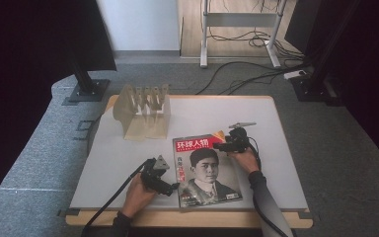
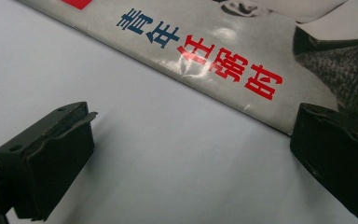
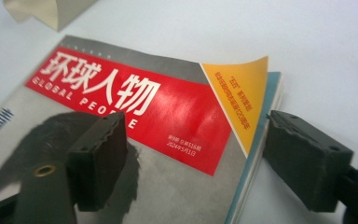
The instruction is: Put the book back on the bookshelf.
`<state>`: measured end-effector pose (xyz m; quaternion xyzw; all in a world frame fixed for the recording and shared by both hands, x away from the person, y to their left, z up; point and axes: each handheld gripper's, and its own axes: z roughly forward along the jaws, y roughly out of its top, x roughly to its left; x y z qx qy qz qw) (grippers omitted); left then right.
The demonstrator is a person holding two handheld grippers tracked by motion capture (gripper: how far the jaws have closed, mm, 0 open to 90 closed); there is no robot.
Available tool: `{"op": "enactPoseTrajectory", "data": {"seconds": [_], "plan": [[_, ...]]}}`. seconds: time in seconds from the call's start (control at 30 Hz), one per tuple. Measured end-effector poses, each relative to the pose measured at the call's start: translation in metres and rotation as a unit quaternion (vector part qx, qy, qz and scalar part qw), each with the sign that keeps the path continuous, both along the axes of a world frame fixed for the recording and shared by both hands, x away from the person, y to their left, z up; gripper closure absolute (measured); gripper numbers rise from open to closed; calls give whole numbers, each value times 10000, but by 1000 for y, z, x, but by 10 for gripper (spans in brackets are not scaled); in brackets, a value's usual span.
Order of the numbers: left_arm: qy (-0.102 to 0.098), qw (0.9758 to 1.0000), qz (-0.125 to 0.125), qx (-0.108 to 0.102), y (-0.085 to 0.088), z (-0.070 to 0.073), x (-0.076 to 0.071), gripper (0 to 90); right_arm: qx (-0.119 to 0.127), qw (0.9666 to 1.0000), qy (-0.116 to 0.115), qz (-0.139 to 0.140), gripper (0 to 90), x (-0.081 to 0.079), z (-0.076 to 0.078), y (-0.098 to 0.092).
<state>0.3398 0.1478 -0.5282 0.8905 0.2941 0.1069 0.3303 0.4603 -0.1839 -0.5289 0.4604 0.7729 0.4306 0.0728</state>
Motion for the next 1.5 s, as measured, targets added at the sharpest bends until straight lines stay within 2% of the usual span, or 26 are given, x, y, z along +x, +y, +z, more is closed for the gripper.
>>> {"op": "enactPoseTrajectory", "data": {"seconds": [0.13, 0.2, 0.27, 0.37, 0.43, 0.47, 0.6, 0.67, 0.7, 0.73, 0.87, 0.93, 1.0, 1.17, 1.23, 1.27, 1.33, 1.4, 1.47, 1.5], "plan": [[9, 10000, 8, -7, 0, 0, 0, 0, 130, 9998, 130, -5, 251, -7, 1, -3], [8, 10000, 11, -8, 0, 0, 0, 0, 298, 9992, 249, 128, 292, -11, 1, -3], [12, 10000, 10, -5, 0, 0, 0, 0, 361, 9990, 225, 147, 298, -13, 2, -2], [10, 10000, 4, -3, 0, 0, 0, 0, 191, 9995, 160, 173, 310, -14, 5, 3], [9, 10000, 4, 0, 0, 0, 0, 0, 61, 9998, 135, 121, 350, -11, 7, 5], [6, 10000, 6, 1, 0, 0, 0, 0, 61, 9998, 135, 121, 350, -11, 7, 5], [1, 10000, 5, 2, 0, 0, 0, 0, -25, 10000, 77, 35, 492, -6, 9, 5], [-1, 10000, 4, 5, 0, 0, 0, 0, -260, 9996, 50, 22, 587, -5, 11, 5], [-2, 10000, 4, 3, 0, 0, 0, 0, -425, 9991, 11, 53, 666, -6, 12, 5], [-2, 10000, 4, 3, 0, 0, 0, 0, -425, 9991, 11, 53, 666, -6, 12, 5], [-2, 10000, 4, 3, 0, 0, 0, 0, -684, 9974, 18, 212, 848, -9, 24, 8], [-2, 10000, 2, 0, 0, 0, 0, 0, -746, 9969, 10, 259, 857, -10, 28, 9], [-1, 10000, -10, 10, 0, 0, 0, 0, -904, 9952, -27, 362, 862, -13, 39, 14], [18, 10000, -6, -9, 0, 0, 0, 0, -885, 9948, -135, 479, 864, -19, 52, 17], [20, 10000, -10, -7, 0, 0, 0, 0, -857, 9942, -287, 587, 865, -24, 63, 19], [16, 10000, -17, -2, 1, 0, 1, 0, -857, 9942, -287, 587, 865, -24, 63, 19], [24, 10000, -38, -2, 1, 0, 1, 1, -858, 9928, -442, 705, 865, -31, 75, 22], [29, 10000, -52, 0, 1, 1, 1, 2, -852, 9926, -455, 737, 865, -33, 78, 23], [47, 10000, -50, -3, 2, 1, 1, 7, -898, 9907, -609, 820, 866, -40, 90, 28], [57, 10000, -50, -10, 2, 1, 1, 7, -898, 9907, -609, 820, 866, -40, 90, 28]]}}
